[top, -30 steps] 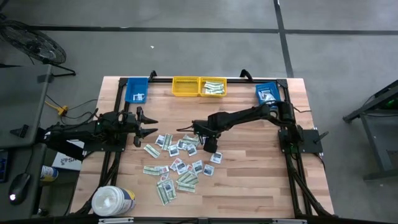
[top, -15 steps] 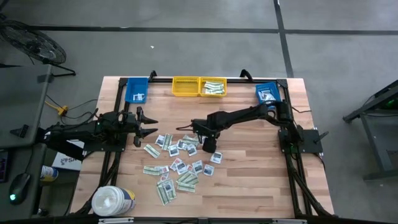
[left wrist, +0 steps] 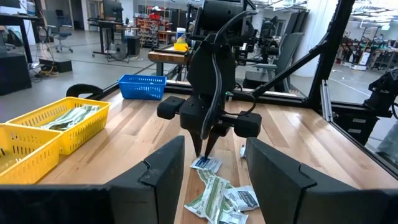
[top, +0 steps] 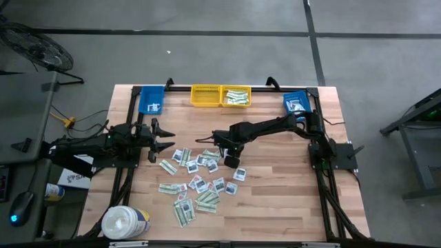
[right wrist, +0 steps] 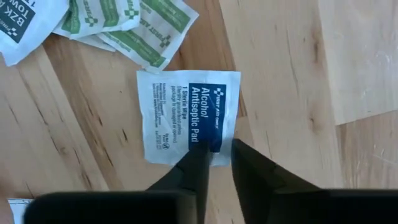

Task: Pick & Place First Aid Supplies
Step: Put the blue alcohol pad into the left blue bin

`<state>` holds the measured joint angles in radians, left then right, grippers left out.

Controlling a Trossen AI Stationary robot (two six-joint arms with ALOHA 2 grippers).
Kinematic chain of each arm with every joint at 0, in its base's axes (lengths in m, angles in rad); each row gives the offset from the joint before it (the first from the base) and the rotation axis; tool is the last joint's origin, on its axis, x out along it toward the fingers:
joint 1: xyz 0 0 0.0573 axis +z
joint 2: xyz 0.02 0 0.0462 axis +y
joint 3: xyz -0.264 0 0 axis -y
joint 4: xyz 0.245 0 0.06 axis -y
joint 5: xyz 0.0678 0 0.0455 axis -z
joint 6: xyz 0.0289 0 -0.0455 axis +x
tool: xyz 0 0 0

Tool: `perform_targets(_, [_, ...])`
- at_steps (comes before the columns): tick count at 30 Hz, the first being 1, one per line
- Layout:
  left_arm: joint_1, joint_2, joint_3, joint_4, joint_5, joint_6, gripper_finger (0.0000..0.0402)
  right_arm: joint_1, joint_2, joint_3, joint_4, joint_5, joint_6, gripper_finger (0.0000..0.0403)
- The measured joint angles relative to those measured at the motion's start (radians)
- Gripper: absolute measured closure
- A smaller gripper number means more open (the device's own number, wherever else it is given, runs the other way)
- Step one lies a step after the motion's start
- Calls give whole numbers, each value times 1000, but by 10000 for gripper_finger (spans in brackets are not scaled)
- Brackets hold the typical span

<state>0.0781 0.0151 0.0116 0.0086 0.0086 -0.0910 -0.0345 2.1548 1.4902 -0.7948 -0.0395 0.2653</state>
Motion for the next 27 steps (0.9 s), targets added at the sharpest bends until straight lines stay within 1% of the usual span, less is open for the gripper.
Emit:
perform_targets(6, [0,0,0,0,0,0,229,4,0,-1,0,11,-3,393])
perform_targets(9, [0,0,0,0,0,0,229,5,0,-1,-1,19,-13,398])
perform_targets(12, [0,0,0,0,0,0,229,7,-10,-2,-18,59,-21,401])
perform_targets(18, [0,0,0,0,0,0,229,28,-68,-11,-65,223,-21,402])
perform_targets(21, [0,0,0,0,0,0,229,43,-109,-7,-51,314,-21,403])
perform_targets(27, [0,0,0,0,0,0,229,87,-110,-8,-30,491,-43,403])
